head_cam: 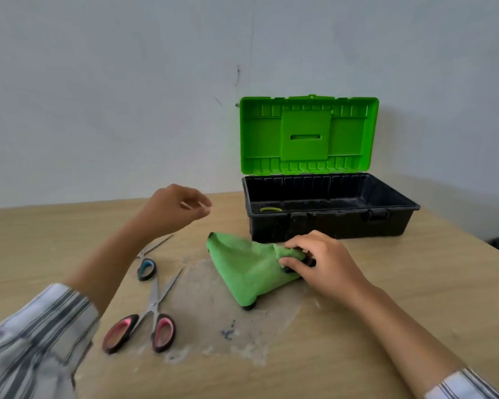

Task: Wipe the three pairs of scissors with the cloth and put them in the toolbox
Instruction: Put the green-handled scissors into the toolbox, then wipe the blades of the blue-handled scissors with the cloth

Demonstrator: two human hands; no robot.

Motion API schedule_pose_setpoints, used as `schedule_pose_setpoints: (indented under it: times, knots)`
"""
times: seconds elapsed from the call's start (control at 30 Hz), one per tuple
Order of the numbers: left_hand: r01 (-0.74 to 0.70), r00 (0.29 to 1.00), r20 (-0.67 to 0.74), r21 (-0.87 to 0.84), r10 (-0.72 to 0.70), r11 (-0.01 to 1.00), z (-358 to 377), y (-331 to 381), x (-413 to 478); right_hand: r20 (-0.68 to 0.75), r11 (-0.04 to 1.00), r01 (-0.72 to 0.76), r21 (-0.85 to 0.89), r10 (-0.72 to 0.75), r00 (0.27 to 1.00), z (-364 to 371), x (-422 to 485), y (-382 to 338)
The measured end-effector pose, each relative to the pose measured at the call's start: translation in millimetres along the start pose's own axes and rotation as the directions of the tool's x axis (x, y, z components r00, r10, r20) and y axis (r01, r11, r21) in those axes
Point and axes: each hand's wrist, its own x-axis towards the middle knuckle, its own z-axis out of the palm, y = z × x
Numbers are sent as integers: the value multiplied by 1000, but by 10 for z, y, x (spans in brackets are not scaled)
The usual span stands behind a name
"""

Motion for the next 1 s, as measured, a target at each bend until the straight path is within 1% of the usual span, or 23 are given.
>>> schedule_pose_setpoints:
  times: [0.1,0.17,0.23,0.33,0.47,0.6,0.8,1.0]
  knots:
    - [82,997,-20,48,-81,996,-153,-302,-189,2,999,-10,-33,11,1000,-57,154,-244]
    - [149,989,-18,128,-148,980,-239,-515,-277,-5,999,-2,-41,2,1000,-91,315,-454]
    - [227,973,-21,219,-228,949,-296,-735,-342,-34,1000,14,-22,-15,999,-101,499,-657]
    - [313,942,17,320,-336,894,-296,-984,-367,-52,1000,-17,20,18,998,-61,795,-881]
    - [371,906,41,405,-422,836,-242,-1207,-314,-38,995,-70,70,73,997,76,1134,-1109]
    - [388,895,57,387,-442,836,-225,-1336,-284,-22,991,-94,94,96,995,209,1333,-1292]
    - [389,904,71,270,-421,881,-139,-1471,-281,25,986,-115,124,112,993,394,1398,-1386]
    - [399,910,29,202,-413,894,-184,-1476,-295,34,976,-139,166,135,990,425,1373,-1346]
